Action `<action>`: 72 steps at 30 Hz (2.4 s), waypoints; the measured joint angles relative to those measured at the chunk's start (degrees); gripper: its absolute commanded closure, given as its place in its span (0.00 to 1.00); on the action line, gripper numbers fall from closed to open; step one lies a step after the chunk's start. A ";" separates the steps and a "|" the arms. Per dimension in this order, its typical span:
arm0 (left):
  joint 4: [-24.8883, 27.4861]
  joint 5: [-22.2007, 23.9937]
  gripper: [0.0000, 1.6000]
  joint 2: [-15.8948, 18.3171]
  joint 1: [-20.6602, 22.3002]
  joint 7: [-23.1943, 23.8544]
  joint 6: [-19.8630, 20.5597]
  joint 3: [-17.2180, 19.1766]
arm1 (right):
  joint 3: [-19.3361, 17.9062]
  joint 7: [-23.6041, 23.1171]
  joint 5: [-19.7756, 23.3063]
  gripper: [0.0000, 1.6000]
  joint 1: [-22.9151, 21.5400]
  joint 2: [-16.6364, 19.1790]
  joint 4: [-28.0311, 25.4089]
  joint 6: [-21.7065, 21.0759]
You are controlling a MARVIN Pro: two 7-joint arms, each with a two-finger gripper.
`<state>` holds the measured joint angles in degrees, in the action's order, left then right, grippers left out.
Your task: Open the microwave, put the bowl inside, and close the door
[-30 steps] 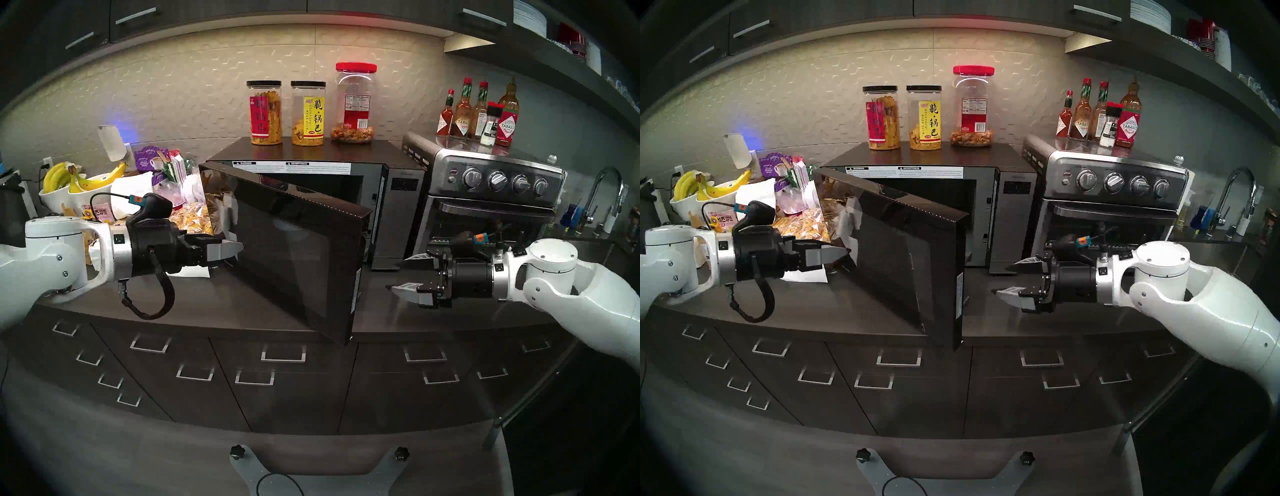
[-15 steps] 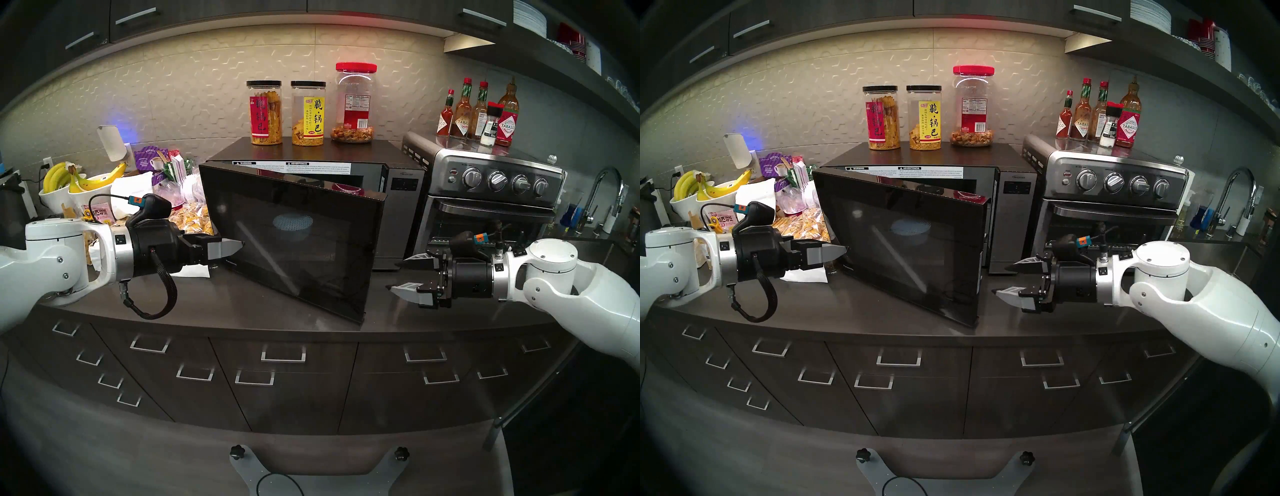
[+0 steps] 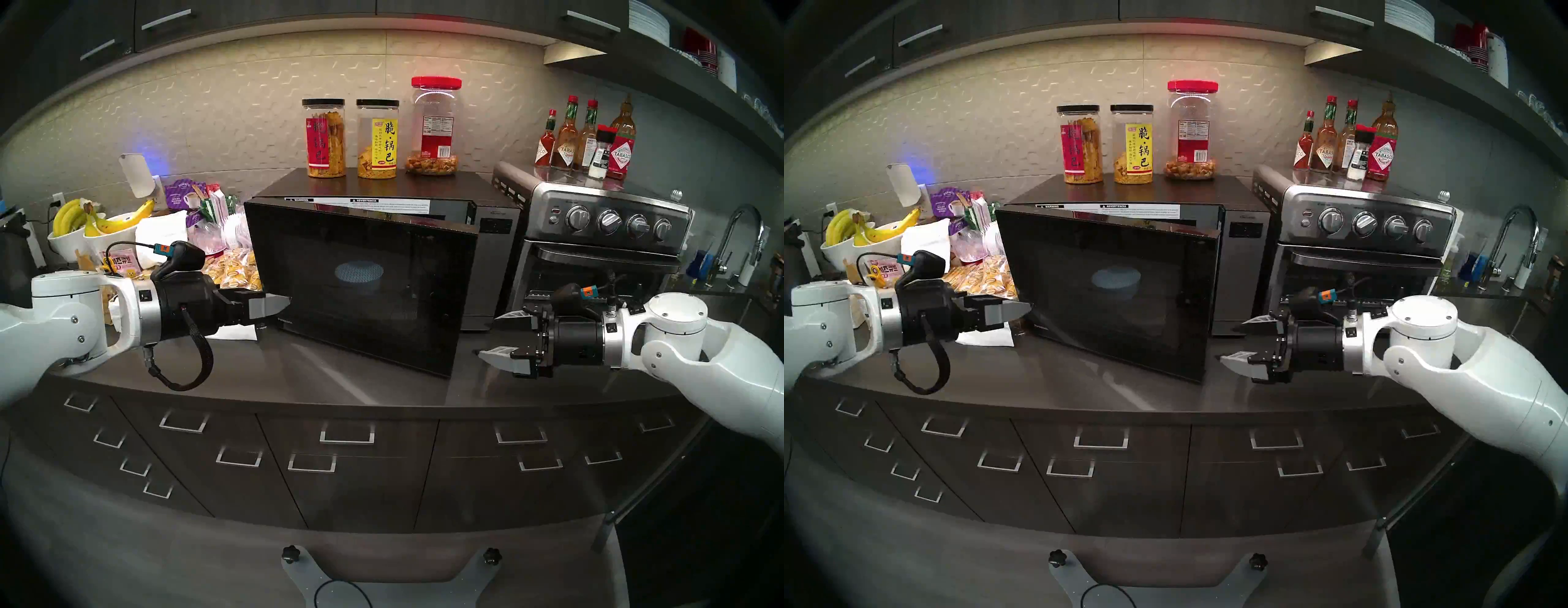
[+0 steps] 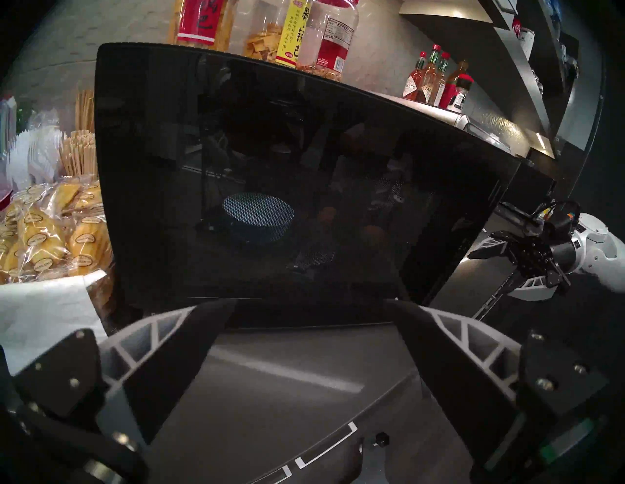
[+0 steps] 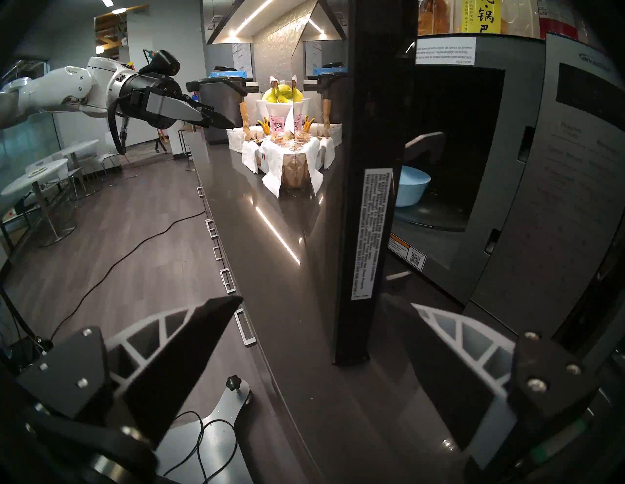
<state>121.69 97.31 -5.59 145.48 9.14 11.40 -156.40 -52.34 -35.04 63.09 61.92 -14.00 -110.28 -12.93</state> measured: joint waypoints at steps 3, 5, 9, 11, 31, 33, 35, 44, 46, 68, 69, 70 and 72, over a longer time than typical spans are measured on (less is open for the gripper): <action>-0.77 -1.50 0.00 0.00 -0.74 0.46 0.06 0.33 | 0.00 0.00 0.00 0.00 0.00 0.00 0.00 0.00; -1.25 -2.55 0.00 -0.01 -1.30 0.74 0.13 0.57 | 0.00 0.00 0.00 0.00 0.00 0.00 0.00 0.00; -1.72 -4.37 0.00 -0.01 -2.15 1.27 0.21 0.97 | -0.03 0.00 0.02 0.00 0.00 0.00 0.00 0.00; -1.67 -5.33 0.00 -0.02 -2.39 1.47 0.23 0.98 | -0.03 0.00 0.02 0.00 0.00 0.00 0.00 0.00; 2.20 -9.60 0.00 -0.60 -3.15 3.10 -2.25 0.08 | -0.02 0.00 0.02 0.00 0.00 0.00 0.00 0.00; 2.22 -9.68 0.00 -0.50 -3.15 2.92 -2.34 0.13 | -0.02 0.00 0.02 0.00 0.00 0.00 0.00 0.00; 2.19 -9.74 0.00 -0.35 -3.12 2.80 -2.54 0.12 | -0.02 0.00 0.02 0.00 0.00 0.00 0.00 0.00; 1.76 -9.06 0.00 -0.39 -2.90 3.56 -3.16 -0.24 | -0.02 0.00 0.02 0.00 0.00 0.00 0.00 0.00; 1.67 -8.94 0.00 -0.42 -2.84 3.71 -3.22 -0.31 | -0.02 0.00 0.02 0.00 0.00 0.00 0.00 0.00; 1.52 -8.67 0.00 -0.56 -2.28 4.17 -3.39 -0.91 | -1.58 -0.50 1.37 0.00 -0.90 1.23 -2.97 -1.60; 1.52 -8.66 0.00 -0.56 -2.23 4.18 -3.39 -0.95 | -2.18 -0.47 1.55 0.00 -1.35 1.51 -3.81 -2.30; 1.52 -8.66 0.00 -0.56 -2.22 4.18 -3.39 -0.96 | -2.42 -0.42 1.72 0.00 -1.53 1.65 -4.18 -2.76; 1.52 -8.66 0.00 -0.57 -2.15 4.21 -3.39 -1.03 | -3.23 -0.03 2.44 0.00 -2.11 2.28 -5.64 -4.60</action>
<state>123.21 88.65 -6.16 143.33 13.34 8.01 -157.43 -55.57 -35.07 65.53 59.81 -11.71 -115.92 -17.53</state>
